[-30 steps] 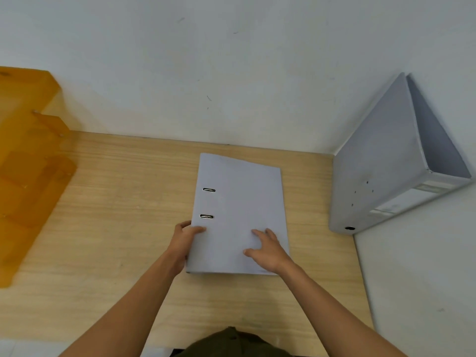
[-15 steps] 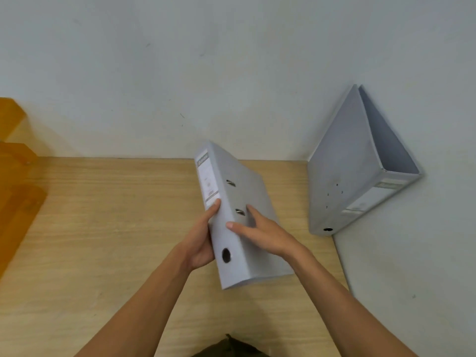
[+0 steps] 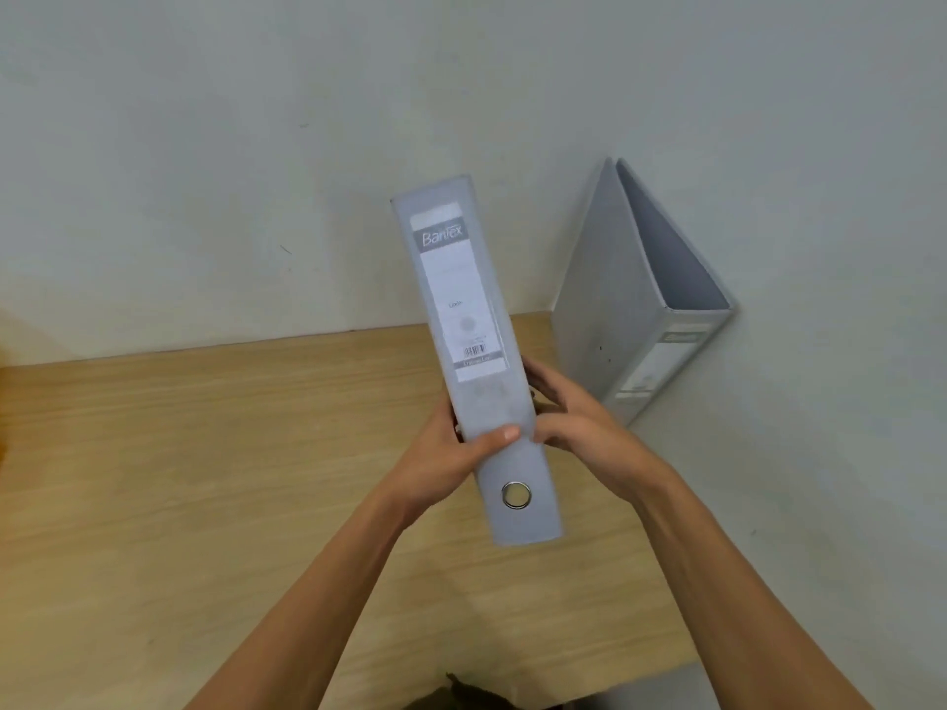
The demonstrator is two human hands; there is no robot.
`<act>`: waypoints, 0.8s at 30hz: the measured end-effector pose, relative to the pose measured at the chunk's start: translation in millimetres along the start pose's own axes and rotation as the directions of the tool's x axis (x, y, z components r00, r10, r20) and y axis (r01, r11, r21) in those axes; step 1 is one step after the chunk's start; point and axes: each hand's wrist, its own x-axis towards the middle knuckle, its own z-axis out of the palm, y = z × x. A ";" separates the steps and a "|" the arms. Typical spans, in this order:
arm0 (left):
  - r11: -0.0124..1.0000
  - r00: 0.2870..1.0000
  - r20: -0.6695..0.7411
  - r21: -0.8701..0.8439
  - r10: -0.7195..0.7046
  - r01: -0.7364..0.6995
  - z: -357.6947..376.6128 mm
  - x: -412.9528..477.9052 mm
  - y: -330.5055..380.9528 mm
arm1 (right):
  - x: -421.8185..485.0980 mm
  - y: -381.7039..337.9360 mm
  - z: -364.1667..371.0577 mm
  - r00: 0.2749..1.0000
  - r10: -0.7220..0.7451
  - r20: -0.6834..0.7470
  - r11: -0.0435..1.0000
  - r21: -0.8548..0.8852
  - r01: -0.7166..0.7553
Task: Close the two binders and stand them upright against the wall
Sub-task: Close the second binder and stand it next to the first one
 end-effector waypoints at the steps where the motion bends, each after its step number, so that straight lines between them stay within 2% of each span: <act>1: 0.998 0.999 -0.023 0.046 0.037 -0.036 4.5 1.5 -5.4 | -2.4 1.9 -2.1 0.999 0.003 -0.042 0.998 0.055 -0.001; 3: 0.991 0.996 -0.052 0.116 0.079 -0.072 13.4 4.1 -15.9 | -7.3 5.8 -5.3 0.993 0.010 -0.116 0.995 0.096 0.001; 6: 0.975 0.993 -0.057 0.206 0.100 -0.086 21.8 12.6 -33.6 | -10.5 20.2 -6.4 0.981 0.029 -0.193 0.998 0.064 -0.017; 11: 0.941 0.996 -0.059 0.336 0.068 -0.044 35.4 29.1 -53.1 | -9.3 55.0 -6.9 0.966 -0.004 -0.257 1.000 0.019 0.009; 15: 0.911 0.997 -0.057 0.412 0.043 -0.015 44.6 43.9 -71.1 | -9.3 79.9 -6.1 0.927 0.003 -0.376 1.000 0.026 0.007; 17: 0.901 0.998 -0.056 0.433 0.019 0.007 48.6 51.3 -76.3 | -9.0 93.7 -4.0 0.889 0.040 -0.455 0.999 0.031 -0.029; 20: 0.900 1.000 -0.003 0.435 0.003 -0.001 57.9 64.9 -75.2 | -8.3 101.1 -7.8 0.795 0.098 -0.599 0.995 0.065 -0.074; 24: 0.898 0.997 0.043 0.438 -0.071 0.045 64.7 86.1 -72.1 | -1.5 111.4 -13.5 0.683 0.247 -0.688 0.966 0.233 -0.116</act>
